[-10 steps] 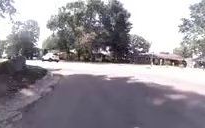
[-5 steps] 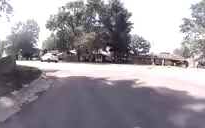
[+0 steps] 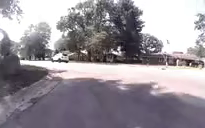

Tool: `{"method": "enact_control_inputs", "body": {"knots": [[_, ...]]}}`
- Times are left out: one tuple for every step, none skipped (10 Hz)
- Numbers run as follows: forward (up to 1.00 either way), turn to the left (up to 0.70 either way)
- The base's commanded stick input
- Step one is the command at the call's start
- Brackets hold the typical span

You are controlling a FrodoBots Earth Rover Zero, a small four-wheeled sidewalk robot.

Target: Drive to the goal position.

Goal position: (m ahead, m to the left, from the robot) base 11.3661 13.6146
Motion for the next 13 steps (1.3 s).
{"method": "enact_control_inputs", "body": {"knots": [[1.0,0.4],[1.0,0.3],[1.0,0.15],[1.0,0.05],[1.0,0.02],[1.0,0.0],[1.0,0.0],[1.0,0.0],[1.0,0.0],[1.0,0.0],[1.0,0.0],[1.0,0.0],[1.0,0.0]]}}
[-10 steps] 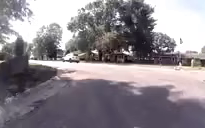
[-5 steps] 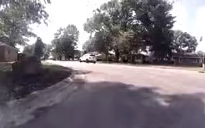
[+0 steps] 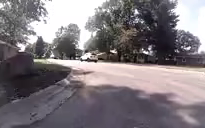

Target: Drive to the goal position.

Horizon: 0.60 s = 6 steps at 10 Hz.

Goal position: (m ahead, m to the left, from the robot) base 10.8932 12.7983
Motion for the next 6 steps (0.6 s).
{"method": "enact_control_inputs", "body": {"knots": [[1.0,0.0],[1.0,0.0],[1.0,-0.02],[1.0,0.0],[1.0,0.0],[1.0,0.0]]}}
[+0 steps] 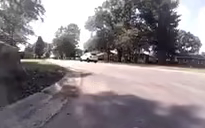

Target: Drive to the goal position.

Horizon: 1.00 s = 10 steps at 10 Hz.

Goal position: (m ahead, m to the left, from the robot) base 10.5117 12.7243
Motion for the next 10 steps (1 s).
{"method": "enact_control_inputs", "body": {"knots": [[1.0,0.0],[1.0,0.0],[1.0,0.0],[1.0,0.0],[1.0,0.0],[1.0,0.0],[1.0,0.0],[1.0,0.0],[1.0,0.0],[1.0,0.0]]}}
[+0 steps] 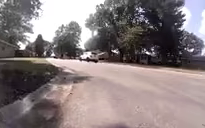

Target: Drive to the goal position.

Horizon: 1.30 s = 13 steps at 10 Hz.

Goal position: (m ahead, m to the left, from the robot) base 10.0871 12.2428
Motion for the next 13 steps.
{"method": "enact_control_inputs", "body": {"knots": [[1.0,0.0],[1.0,0.0],[1.0,0.0],[1.0,0.0],[1.0,0.0],[1.0,0.22],[1.0,0.38],[1.0,0.4],[1.0,0.4],[1.0,0.4],[1.0,0.4],[1.0,0.4],[1.0,0.23]]}}
